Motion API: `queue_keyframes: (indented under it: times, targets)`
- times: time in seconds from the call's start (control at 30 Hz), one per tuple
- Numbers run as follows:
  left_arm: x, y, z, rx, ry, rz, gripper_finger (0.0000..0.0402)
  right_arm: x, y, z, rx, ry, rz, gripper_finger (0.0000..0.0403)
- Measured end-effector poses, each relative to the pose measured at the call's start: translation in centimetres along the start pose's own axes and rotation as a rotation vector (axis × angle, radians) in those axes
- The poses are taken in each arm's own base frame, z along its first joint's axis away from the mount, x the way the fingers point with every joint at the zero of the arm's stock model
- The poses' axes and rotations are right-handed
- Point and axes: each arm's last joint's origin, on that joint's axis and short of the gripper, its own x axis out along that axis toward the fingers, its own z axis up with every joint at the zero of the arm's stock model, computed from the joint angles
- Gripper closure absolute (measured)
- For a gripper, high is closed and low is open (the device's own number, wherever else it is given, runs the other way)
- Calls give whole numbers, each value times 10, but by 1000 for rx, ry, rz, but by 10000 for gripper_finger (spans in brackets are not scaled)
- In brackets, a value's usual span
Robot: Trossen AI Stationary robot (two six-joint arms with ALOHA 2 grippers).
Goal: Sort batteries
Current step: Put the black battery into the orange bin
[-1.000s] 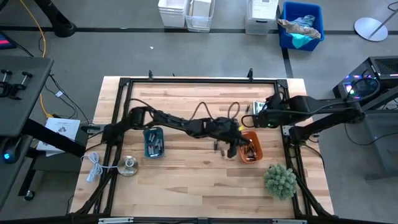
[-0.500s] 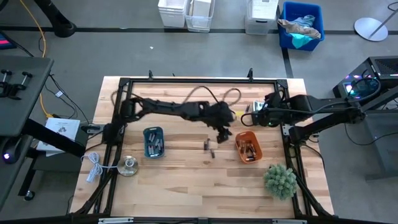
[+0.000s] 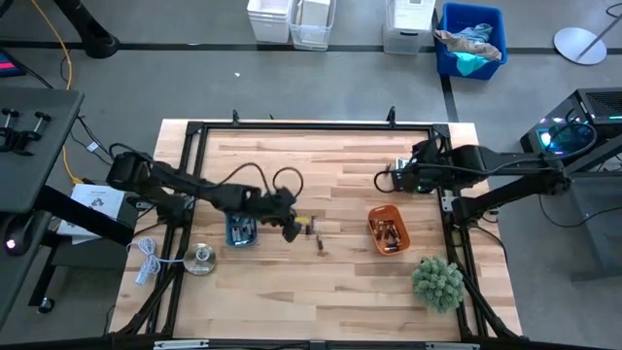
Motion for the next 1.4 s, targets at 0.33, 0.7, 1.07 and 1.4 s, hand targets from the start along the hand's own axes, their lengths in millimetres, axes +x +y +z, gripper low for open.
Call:
queue_keyframes:
  times: [0.33,0.7,1.07,1.4]
  targets:
    - [25,-49,-4,-206,181,73,204,9,-7,14,-27,0,-54,402]
    - [40,-62,-6,-511,367,189,204,14,-12,22,-81,-8,-89,402]
    - [56,-56,-19,-613,370,293,204,15,-12,25,-111,-37,-97,402]
    - [75,-48,-22,-648,406,328,204,15,-9,27,-144,-64,-78,402]
